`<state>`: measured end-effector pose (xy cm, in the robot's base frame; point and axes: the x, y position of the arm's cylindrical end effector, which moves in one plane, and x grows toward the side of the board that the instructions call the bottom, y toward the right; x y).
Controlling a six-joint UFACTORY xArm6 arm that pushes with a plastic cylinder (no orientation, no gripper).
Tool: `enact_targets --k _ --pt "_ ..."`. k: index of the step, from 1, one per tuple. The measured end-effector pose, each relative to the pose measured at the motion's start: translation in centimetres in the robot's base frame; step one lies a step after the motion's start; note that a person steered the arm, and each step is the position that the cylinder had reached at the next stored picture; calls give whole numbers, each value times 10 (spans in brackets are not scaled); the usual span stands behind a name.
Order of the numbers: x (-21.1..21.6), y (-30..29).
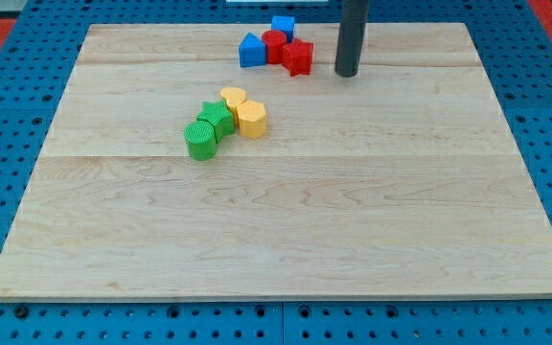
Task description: Move the blue cube red star parallel to each other
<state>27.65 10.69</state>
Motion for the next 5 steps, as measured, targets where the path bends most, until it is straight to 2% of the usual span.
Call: enact_targets --k 1,2,3,4,5 --pt "-39 12" --pt "-73 -39" --pt "-75 -127" --pt "-71 -161" --pt "-71 -78"
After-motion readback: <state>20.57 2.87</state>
